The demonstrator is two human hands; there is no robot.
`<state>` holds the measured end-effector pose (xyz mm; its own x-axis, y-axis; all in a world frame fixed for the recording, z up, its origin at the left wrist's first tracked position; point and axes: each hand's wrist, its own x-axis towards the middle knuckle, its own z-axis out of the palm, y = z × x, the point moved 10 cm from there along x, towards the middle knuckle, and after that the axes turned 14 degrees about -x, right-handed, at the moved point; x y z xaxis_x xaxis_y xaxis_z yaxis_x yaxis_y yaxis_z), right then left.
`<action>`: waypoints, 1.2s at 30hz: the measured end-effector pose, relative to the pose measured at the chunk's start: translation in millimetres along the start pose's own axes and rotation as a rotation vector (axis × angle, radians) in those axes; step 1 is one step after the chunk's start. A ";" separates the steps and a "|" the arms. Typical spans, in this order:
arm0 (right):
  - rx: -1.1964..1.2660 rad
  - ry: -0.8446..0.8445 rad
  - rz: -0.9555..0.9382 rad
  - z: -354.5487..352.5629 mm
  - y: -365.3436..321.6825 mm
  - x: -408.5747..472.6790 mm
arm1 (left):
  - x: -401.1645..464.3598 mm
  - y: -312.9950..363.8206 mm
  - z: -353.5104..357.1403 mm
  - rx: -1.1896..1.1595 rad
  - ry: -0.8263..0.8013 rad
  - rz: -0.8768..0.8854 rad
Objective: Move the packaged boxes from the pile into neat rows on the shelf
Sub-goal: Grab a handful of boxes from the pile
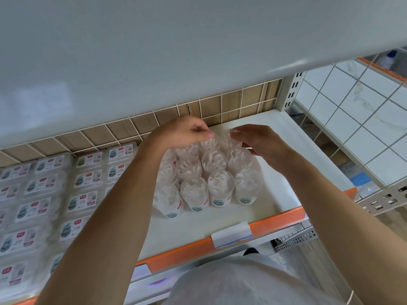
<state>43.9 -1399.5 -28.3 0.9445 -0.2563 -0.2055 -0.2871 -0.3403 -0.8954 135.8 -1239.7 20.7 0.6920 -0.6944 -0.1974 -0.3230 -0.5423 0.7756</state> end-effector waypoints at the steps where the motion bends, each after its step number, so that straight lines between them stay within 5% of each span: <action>1: -0.002 0.002 0.002 -0.6 0.8 -0.5 | -0.2 -0.4 0.0 -0.008 0.000 -0.006; 22: -0.033 0.025 0.018 -0.4 -3.2 -12.1 | -12.7 -2.9 -1.0 -0.055 0.032 -0.007; 36: -0.108 0.179 0.010 -33.5 -17.1 -47.7 | -75.3 14.6 -22.4 -0.103 0.295 0.030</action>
<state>-1.6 -1411.8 10.0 0.9009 -0.4133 -0.1324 -0.3210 -0.4292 -0.8442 93.4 -1184.7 60.3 0.8455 -0.5340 -0.0028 -0.2893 -0.4625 0.8381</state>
